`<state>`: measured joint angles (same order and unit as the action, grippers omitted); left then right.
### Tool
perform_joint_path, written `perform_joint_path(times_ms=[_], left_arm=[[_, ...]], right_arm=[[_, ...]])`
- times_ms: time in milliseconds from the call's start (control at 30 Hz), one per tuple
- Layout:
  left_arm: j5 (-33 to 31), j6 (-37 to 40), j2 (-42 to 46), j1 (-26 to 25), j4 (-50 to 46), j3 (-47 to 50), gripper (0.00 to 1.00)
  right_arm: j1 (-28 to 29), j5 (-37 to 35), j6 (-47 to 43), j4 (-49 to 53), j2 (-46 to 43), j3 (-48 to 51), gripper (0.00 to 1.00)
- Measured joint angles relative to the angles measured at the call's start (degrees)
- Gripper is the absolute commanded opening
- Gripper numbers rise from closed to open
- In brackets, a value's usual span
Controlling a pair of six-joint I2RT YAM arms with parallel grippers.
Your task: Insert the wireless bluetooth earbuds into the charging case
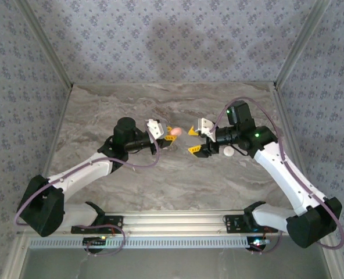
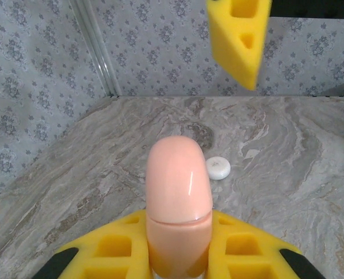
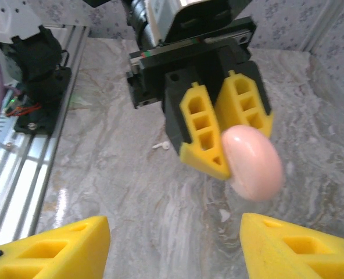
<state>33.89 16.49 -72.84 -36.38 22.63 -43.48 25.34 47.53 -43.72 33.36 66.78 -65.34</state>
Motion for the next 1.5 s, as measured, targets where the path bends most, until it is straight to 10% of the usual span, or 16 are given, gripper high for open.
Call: perform_joint_path(times_ms=[967, 1500], left_arm=[[4.6, -6.1, -1.5, -1.0, 1.0, 0.0, 0.13], [-4.5, -29.6, -20.3, 0.9, -22.7, -23.5, 0.09]], right_arm=[[4.2, -6.3, -3.2, -8.4, 2.5, 3.3, 0.58], [-4.2, -29.4, 46.1, -24.9, -5.0, 19.1, 0.61]])
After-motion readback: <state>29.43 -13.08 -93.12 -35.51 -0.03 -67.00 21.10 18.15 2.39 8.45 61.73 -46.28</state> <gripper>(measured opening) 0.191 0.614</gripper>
